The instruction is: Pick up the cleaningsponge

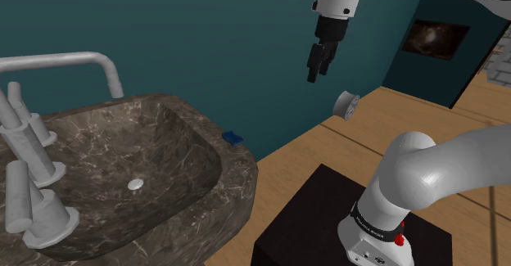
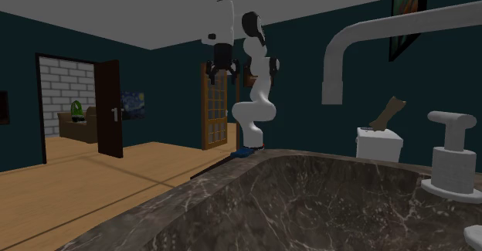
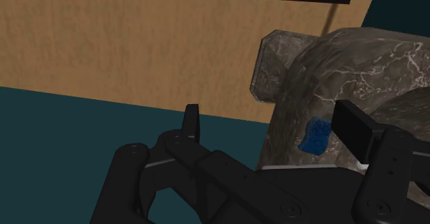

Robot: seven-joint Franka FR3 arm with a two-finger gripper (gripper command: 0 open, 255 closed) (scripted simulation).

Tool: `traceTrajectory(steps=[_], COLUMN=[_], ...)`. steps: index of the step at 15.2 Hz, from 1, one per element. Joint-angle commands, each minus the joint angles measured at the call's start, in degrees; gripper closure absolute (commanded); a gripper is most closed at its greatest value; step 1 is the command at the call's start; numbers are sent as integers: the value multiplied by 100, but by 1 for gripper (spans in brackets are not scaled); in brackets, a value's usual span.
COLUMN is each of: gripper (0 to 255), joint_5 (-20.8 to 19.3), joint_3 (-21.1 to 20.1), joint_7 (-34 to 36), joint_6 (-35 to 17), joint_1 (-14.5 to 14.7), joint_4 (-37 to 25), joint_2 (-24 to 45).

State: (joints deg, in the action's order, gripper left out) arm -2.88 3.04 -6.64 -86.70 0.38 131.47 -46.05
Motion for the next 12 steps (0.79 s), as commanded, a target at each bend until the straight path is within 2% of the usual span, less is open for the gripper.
traceTrajectory(steps=[1,12], gripper=[0,0], joint_5=[0,547], joint_3=[0,-770], joint_7=[0,1111], joint_6=[0,-1829], joint_1=[0,200], joint_4=[0,536], joint_2=[0,1243])
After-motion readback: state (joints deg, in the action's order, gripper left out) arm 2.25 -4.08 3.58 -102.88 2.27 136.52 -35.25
